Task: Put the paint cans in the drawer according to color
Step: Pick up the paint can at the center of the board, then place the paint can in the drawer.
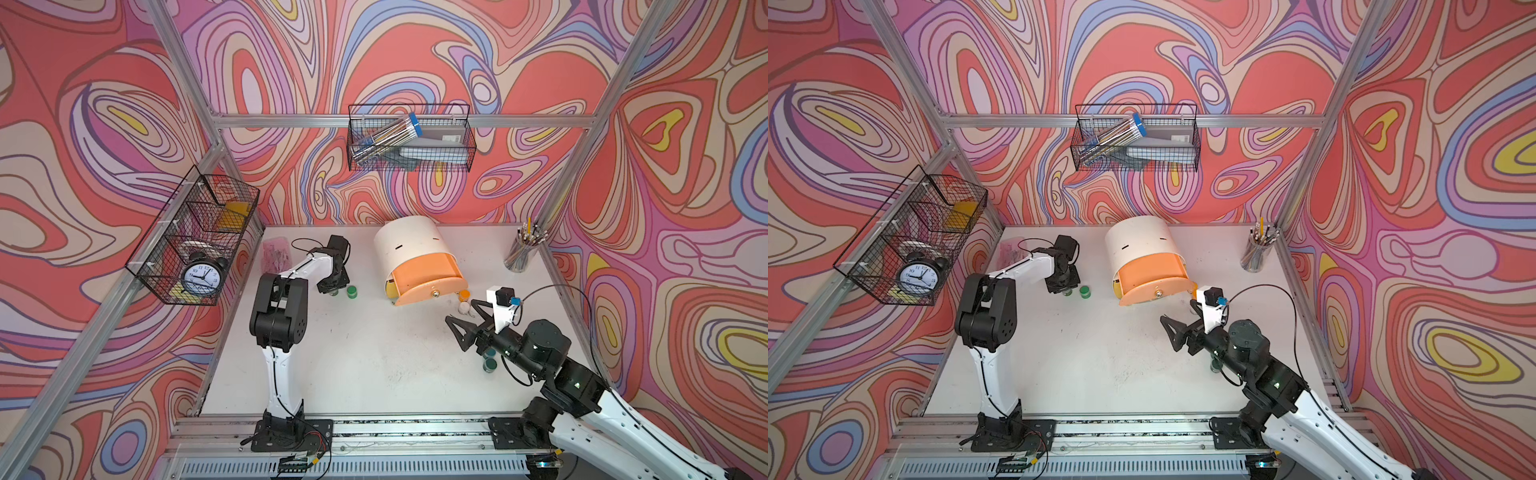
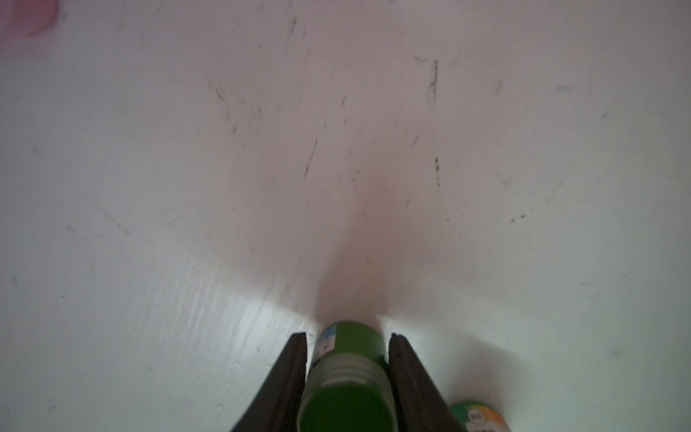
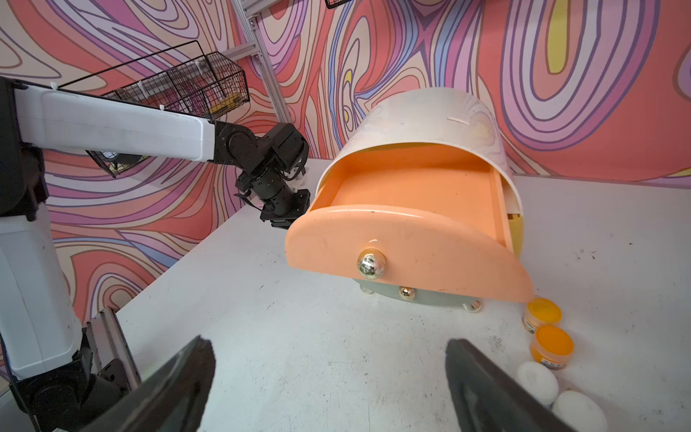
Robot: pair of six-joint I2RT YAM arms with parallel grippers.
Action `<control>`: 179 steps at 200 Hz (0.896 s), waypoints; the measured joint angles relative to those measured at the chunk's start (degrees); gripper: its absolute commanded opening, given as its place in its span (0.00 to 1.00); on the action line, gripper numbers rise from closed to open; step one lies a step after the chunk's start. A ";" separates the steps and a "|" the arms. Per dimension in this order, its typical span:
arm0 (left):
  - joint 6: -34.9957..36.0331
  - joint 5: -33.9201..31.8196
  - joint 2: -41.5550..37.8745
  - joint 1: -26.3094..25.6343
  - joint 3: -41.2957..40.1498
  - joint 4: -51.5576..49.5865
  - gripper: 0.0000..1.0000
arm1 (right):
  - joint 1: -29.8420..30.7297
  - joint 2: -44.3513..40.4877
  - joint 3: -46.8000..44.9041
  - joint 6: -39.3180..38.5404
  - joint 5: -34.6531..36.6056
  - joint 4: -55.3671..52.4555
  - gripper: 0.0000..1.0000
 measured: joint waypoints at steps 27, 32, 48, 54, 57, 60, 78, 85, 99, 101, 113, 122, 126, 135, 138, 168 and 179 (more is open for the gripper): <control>0.07 1.44 -5.35 -0.09 -1.66 -1.05 0.29 | 0.00 0.02 0.00 0.00 0.13 0.00 0.98; 0.13 1.66 -6.86 -0.22 -1.64 -1.18 0.29 | 0.00 0.02 0.00 0.00 0.15 0.02 0.98; 0.59 1.84 -12.76 -1.14 -0.26 -2.69 0.29 | 0.00 0.00 -0.02 0.00 0.37 0.00 0.98; 0.92 1.79 -14.67 -1.92 1.05 -3.58 0.29 | 0.00 0.00 -0.02 0.00 0.48 0.02 0.98; 1.14 1.79 -15.58 -2.43 2.03 -4.02 0.29 | 0.00 0.00 -0.02 0.00 0.55 0.02 0.98; 1.44 1.73 -16.46 -3.19 3.17 -4.57 0.29 | 0.00 0.00 -0.02 0.00 0.57 0.00 0.98; 3.39 1.31 -19.45 -9.29 12.07 -7.34 0.29 | 0.00 -0.33 -0.11 0.00 1.05 0.00 0.98; 4.28 1.18 -19.82 -12.50 16.04 -8.17 0.29 | 0.00 -0.57 -0.20 -0.02 1.36 0.00 0.98; 5.97 1.16 -19.80 -18.80 23.30 -9.66 0.29 | 0.00 -1.18 -0.37 -0.02 2.19 -0.04 0.98; 6.25 1.18 -19.71 -19.93 24.37 -10.03 0.29 | 0.00 -1.31 -0.37 0.00 2.34 -0.02 0.98; 7.45 1.25 -18.95 -24.83 29.70 -11.87 0.29 | 0.00 -2.01 -0.59 0.00 3.30 -0.02 0.98; 8.24 1.25 -17.73 -27.93 33.99 -13.60 0.29 | 0.00 -2.64 -0.72 0.00 4.02 -0.17 0.98; 8.66 1.16 -17.00 -29.03 35.60 -14.21 0.29 | 0.00 -2.95 -0.79 0.00 4.39 -0.22 0.98; 9.25 1.07 -15.15 -31.06 39.47 -15.85 0.29 | 0.00 -3.58 -0.96 0.00 5.14 -0.24 0.98; 9.42 1.03 -14.38 -31.61 40.61 -16.33 0.29 | 0.00 -3.76 -1.01 0.00 5.35 -0.28 0.98; 11.23 -0.31 -7.04 -35.26 47.82 -21.03 0.30 | 0.00 -4.90 -1.11 0.00 7.56 -0.42 0.98; 11.67 -0.96 -4.85 -36.06 48.46 -22.53 0.31 | 0.00 -4.92 -1.16 0.00 8.02 -0.42 0.98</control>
